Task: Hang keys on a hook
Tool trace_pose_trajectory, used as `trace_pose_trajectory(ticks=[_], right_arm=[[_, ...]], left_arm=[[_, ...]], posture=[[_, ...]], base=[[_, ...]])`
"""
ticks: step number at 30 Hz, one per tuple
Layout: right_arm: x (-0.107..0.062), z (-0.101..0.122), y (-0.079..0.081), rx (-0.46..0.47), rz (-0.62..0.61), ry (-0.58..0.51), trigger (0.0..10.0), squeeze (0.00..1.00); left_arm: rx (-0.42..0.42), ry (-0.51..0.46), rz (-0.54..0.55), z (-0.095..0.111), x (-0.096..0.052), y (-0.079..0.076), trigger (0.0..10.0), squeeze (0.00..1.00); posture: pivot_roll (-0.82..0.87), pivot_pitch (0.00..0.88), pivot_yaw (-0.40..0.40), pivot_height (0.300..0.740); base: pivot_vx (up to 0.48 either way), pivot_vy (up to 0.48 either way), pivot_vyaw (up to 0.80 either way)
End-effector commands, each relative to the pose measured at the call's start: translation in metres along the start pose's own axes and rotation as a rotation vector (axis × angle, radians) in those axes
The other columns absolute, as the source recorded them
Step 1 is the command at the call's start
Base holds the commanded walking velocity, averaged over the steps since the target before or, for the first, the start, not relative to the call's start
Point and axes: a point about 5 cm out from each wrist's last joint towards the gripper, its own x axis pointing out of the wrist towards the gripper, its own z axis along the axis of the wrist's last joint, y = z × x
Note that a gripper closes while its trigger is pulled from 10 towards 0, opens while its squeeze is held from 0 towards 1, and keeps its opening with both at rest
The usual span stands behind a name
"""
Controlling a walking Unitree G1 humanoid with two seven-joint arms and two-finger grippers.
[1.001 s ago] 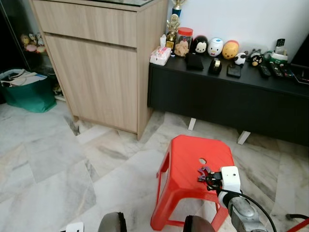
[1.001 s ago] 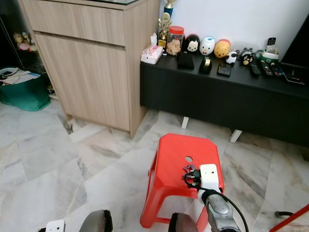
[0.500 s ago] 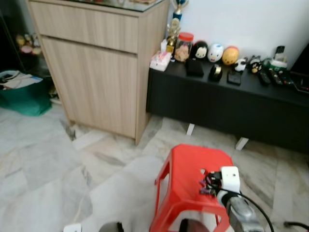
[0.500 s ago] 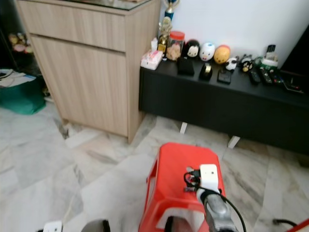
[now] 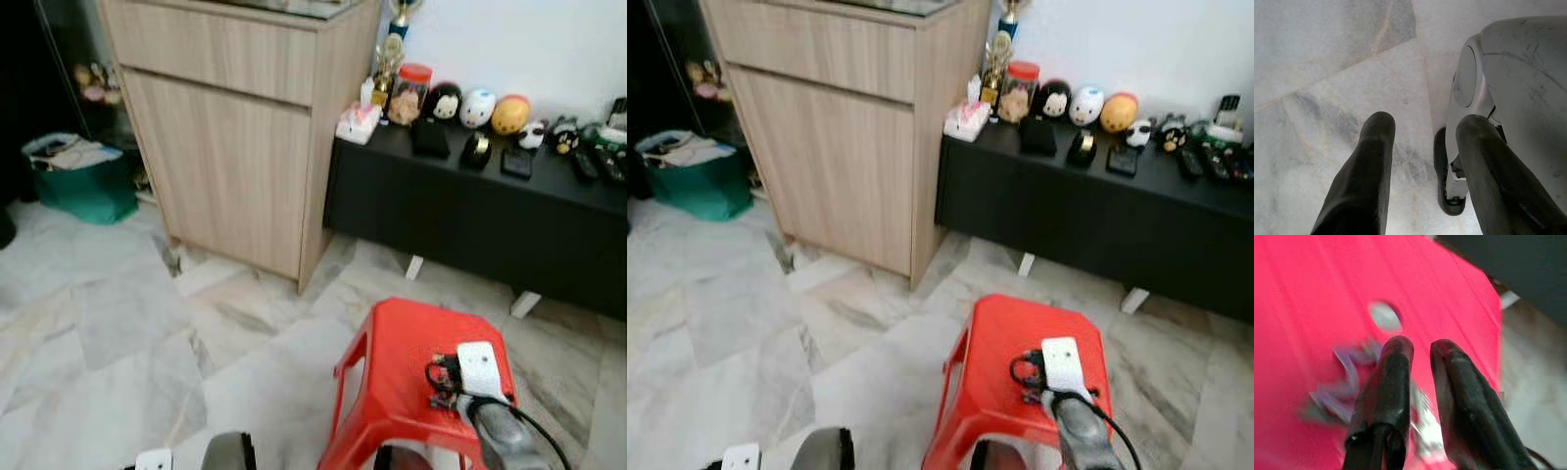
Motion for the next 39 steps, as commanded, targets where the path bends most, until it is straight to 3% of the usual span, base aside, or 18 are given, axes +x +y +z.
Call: trace_pose_trajectory(ticks=[1,2,4,7,8,9,10,11,13,17,18,24,31,39], right_arm=[[0.000,0.000,-0.004,-0.059,-0.001,0.003,10.0,0.00],[0.000,-0.001,-0.006,-0.095,-0.002,0.007,10.0,0.00],[-0.003,-0.007,-0.010,-0.263,0.017,0.014,10.0,0.00],[-0.006,-0.014,-0.011,-0.335,0.042,0.029,10.0,0.00],[-0.007,-0.015,-0.011,-0.339,0.048,0.030,10.0,0.24],[-0.007,-0.016,-0.010,-0.340,0.061,0.026,10.0,0.57],[-0.008,-0.016,-0.009,-0.341,0.070,0.023,10.0,0.57],[-0.008,-0.016,-0.007,-0.347,0.085,0.017,10.0,1.00],[-0.011,-0.017,-0.002,-0.445,0.126,-0.015,10.0,1.00],[-0.014,-0.015,0.004,-0.473,0.167,-0.066,10.0,0.94],[-0.015,-0.014,0.006,-0.486,0.183,-0.079,10.0,0.00],[-0.015,-0.015,0.008,-0.499,0.194,-0.081,10.0,0.00],[-0.014,-0.001,0.004,-0.476,0.173,-0.158,10.0,0.00],[-0.021,-0.020,0.013,-0.554,0.269,-0.078,10.0,0.00]], left_arm=[[0.000,0.017,-0.039,-0.004,0.000,-0.012,10.0,0.00],[-0.001,0.017,-0.039,-0.004,0.000,-0.012,10.0,0.00],[-0.003,0.017,-0.039,-0.004,0.000,-0.012,10.0,0.00],[-0.003,0.016,-0.040,-0.003,0.000,-0.012,10.0,0.00],[-0.003,0.016,-0.040,-0.003,0.000,-0.012,10.0,0.00],[-0.003,0.015,-0.039,-0.002,0.000,-0.012,10.0,0.00],[-0.004,0.015,-0.039,-0.002,0.000,-0.012,10.0,0.00],[-0.004,0.015,-0.039,-0.002,0.000,-0.012,10.0,0.00],[-0.007,0.013,-0.037,-0.001,0.001,-0.012,10.0,0.00],[-0.008,0.013,-0.037,-0.001,0.001,-0.011,10.0,0.00],[-0.008,0.012,-0.037,-0.001,0.001,-0.011,10.0,0.00],[-0.006,0.013,-0.039,0.000,0.001,-0.011,10.0,0.00],[-0.011,0.011,-0.039,0.000,0.001,-0.012,10.0,0.00],[-0.010,0.013,-0.040,0.000,0.001,-0.012,10.0,0.00]], posture=[[0.08,0.000,-0.116,0.590],[0.08,0.000,-0.116,0.590],[0.08,0.000,-0.113,0.590],[0.07,0.000,-0.112,0.590],[0.07,0.000,-0.111,0.590],[0.07,0.000,-0.110,0.590],[0.07,0.000,-0.110,0.590],[0.07,0.000,-0.112,0.590],[0.07,0.000,-0.112,0.590],[0.06,0.000,-0.109,0.590],[0.06,0.000,-0.108,0.590],[0.06,0.000,-0.109,0.590],[0.06,0.000,-0.112,0.590],[0.06,0.000,-0.114,0.590]], base=[[0.000,0.000,0.00],[0.000,0.000,0.00],[0.000,0.000,0.00],[0.000,0.000,0.00],[0.000,0.000,0.00],[0.000,0.000,0.00],[0.000,0.000,0.00],[0.000,0.000,0.00],[0.000,0.000,0.00],[0.000,0.000,0.00],[0.000,0.000,0.00],[0.000,0.000,0.00],[0.000,0.000,0.00],[0.000,0.000,0.00]])
